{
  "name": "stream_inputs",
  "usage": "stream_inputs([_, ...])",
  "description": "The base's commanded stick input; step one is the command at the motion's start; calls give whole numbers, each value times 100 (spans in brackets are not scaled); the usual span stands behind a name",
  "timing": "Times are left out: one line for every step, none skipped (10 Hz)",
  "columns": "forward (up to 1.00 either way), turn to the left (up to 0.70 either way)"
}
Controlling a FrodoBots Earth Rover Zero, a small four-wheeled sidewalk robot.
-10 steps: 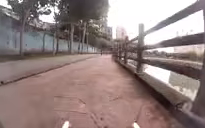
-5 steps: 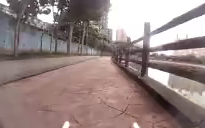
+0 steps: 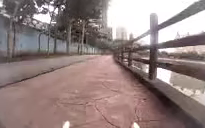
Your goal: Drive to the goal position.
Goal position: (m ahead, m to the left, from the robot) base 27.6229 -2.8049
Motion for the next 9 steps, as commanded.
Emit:
stream_inputs([70,0])
stream_inputs([70,0])
stream_inputs([70,0])
stream_inputs([70,0])
stream_inputs([70,0])
stream_inputs([70,0])
stream_inputs([70,0])
stream_inputs([70,0])
stream_inputs([70,0])
